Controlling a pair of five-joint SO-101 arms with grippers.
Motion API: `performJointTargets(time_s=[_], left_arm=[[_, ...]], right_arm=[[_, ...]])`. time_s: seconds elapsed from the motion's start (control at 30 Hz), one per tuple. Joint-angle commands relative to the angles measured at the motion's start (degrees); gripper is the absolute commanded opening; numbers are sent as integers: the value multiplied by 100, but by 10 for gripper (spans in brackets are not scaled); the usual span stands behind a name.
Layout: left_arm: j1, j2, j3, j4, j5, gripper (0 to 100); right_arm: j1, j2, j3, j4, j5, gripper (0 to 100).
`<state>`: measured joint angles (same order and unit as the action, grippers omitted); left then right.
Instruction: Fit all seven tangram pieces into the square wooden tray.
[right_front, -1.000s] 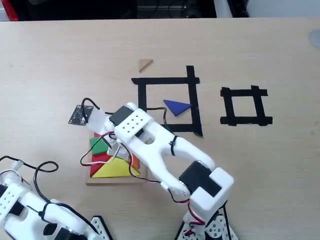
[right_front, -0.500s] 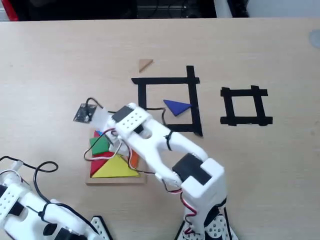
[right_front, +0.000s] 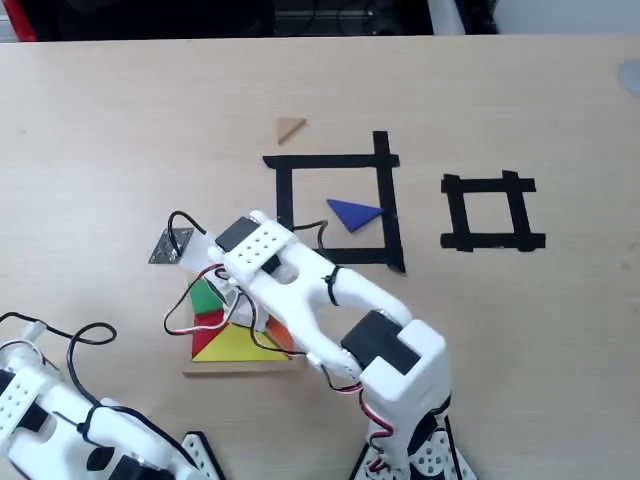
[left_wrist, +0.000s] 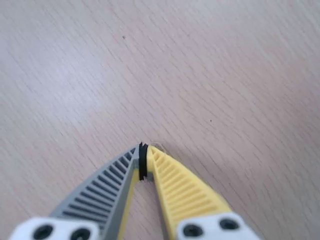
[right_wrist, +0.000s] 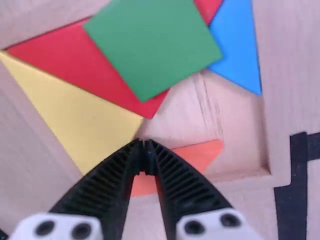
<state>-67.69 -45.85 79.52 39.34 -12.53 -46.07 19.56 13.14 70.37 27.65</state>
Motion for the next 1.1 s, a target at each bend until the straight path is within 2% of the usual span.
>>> performJointTargets(time_s=[0.0,0.2,0.37,0.63,1.07], left_arm=[[-48,-88,-101,-88,0,30],[-48,-88,-110,-88,0,30],[-48,-88,-110,-88,0,30],[-48,-88,-110,-88,0,30],[-48,-88,-110,-97,0,30]], right_arm=[[-132,-57,-215,396,0,11],[-132,-75,-251,730,0,11],[-123,-752,-224,738,0,11],[-132,-1033,303,-527,0,11],[-105,-391,215,-580,18,11]])
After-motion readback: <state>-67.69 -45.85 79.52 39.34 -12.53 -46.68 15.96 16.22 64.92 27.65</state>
